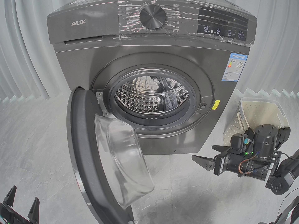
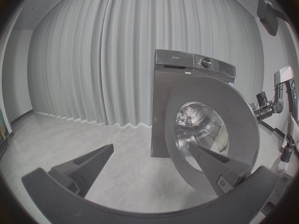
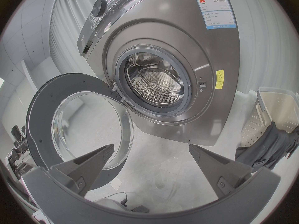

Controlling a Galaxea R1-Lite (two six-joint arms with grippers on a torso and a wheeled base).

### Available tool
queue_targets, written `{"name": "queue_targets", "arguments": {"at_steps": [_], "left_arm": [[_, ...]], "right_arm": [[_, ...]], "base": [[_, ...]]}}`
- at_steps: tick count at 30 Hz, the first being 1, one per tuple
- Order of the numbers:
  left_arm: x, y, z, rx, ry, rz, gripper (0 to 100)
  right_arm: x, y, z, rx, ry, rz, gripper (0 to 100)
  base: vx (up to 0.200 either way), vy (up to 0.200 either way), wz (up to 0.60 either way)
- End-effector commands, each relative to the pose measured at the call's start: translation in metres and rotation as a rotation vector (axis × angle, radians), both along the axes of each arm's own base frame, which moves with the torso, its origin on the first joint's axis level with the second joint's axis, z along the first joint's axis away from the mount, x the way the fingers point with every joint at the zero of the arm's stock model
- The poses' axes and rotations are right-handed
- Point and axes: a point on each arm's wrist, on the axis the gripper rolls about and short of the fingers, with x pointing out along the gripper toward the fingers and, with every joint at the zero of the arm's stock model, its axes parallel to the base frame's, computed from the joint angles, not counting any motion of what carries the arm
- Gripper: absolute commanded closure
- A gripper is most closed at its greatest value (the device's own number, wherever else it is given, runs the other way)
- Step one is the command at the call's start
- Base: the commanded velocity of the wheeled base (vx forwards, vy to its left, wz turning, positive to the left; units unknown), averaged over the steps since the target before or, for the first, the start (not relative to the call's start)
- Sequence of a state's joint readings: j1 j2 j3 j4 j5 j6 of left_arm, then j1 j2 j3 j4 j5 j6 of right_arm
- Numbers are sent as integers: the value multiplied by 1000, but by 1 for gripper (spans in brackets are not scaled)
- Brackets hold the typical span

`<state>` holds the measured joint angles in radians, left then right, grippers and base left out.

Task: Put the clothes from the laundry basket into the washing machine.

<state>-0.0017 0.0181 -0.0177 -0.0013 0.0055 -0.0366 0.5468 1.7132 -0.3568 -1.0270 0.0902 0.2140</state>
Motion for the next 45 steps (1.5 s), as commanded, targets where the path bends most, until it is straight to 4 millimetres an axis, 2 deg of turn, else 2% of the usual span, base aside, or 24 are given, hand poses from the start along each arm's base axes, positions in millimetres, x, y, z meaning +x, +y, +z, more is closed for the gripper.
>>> {"name": "queue_targets", "arguments": {"at_steps": [1, 8, 10, 13, 20, 24, 27, 31, 34, 41, 45], "left_arm": [[0, 0, -5, 0, -2, 1, 0], [0, 0, -5, 0, -1, 1, 0], [0, 0, -5, 1, -2, 1, 0], [0, 0, -5, 0, -2, 1, 0], [0, 0, -5, 1, -2, 1, 0], [0, 0, -5, 1, -1, 1, 0], [0, 0, -5, 1, -1, 1, 0], [0, 0, -5, 0, -2, 1, 0], [0, 0, -5, 3, -1, 1, 0], [0, 0, -5, 1, -1, 1, 0], [0, 0, -5, 1, -1, 1, 0]], "right_arm": [[20, 16, -15, -6, 23, 9, 0], [32, 32, -14, 23, -18, 35, 0], [37, 43, -11, 36, -29, 55, 0], [43, 52, -5, 53, -51, 64, 0], [71, 74, -22, 13, -19, 21, 0], [70, 87, -23, -1, -6, 39, 0], [71, 102, -32, -27, 3, 29, 0], [78, 110, -42, -28, 11, 6, 0], [81, 113, -43, -24, 5, 6, 0], [85, 121, -47, -8, -4, 14, 0], [85, 140, -52, 18, -5, 43, 0]], "base": [[0, 0, 0], [0, 0, 0], [0, 0, 0], [-200, 0, 0], [-171, 0, 0], [0, 0, 0], [0, 0, 0], [0, 0, 0], [-200, 0, 0], [0, 0, 0], [0, 0, 0]]}}
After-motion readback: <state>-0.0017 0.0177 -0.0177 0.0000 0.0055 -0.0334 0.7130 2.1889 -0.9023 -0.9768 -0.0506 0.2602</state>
